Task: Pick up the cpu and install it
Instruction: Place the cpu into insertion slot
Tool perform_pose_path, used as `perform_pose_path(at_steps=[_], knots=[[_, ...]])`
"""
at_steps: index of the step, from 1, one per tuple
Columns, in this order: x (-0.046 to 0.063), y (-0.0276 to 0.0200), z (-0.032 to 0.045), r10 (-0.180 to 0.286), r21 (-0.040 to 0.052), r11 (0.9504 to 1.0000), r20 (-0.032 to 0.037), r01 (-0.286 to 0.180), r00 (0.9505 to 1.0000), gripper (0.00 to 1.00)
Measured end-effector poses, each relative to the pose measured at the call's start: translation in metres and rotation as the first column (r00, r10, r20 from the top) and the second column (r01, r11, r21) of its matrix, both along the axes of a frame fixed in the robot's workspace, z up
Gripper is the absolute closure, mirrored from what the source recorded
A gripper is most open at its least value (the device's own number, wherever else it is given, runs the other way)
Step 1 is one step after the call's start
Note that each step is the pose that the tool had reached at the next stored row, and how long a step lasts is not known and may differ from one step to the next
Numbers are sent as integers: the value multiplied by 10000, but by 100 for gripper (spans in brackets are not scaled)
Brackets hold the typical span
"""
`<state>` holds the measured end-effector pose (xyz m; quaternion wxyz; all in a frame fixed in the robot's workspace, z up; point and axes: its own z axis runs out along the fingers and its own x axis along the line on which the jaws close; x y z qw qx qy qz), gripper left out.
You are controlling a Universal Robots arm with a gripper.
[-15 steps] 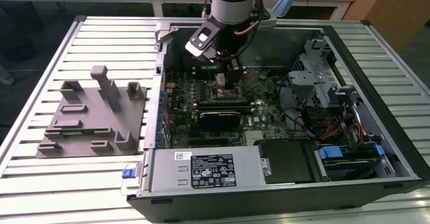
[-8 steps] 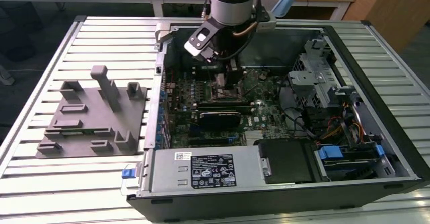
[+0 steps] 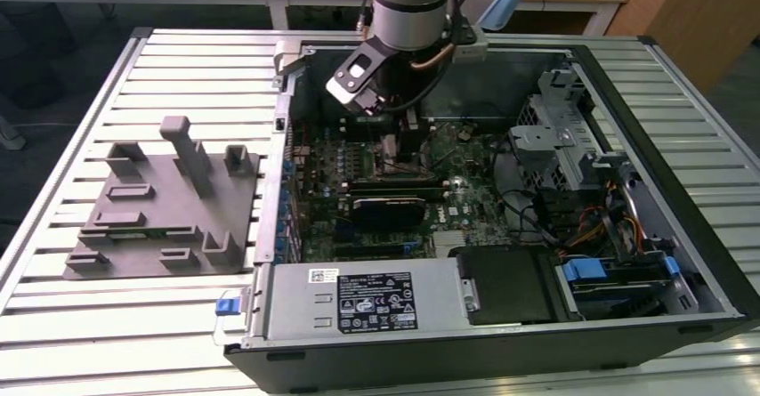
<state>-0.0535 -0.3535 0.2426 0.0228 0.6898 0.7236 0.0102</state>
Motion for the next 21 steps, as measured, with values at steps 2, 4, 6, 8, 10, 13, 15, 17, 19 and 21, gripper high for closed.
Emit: perform_pose_path(at_steps=[2,4,6,8,10,13,15,17,19,21], knots=[[1,0,-8,-160,-40,9999,0,160,9999,46],[10,3,-17,-250,-56,9997,0,250,9997,46],[24,11,-27,-284,-56,9996,1,284,9996,46],[39,21,-37,-299,-56,9995,0,299,9996,46],[51,34,-49,-303,-56,9995,0,303,9995,46],[63,41,-89,-302,-56,9995,0,302,9995,46],[68,44,-115,-302,-56,9995,-4,302,9995,46],[70,57,-135,-303,-57,9995,-8,303,9995,46],[71,74,-149,-302,-58,9995,-14,302,9995,46],[71,87,-170,-302,-60,9995,-22,302,9995,46]])
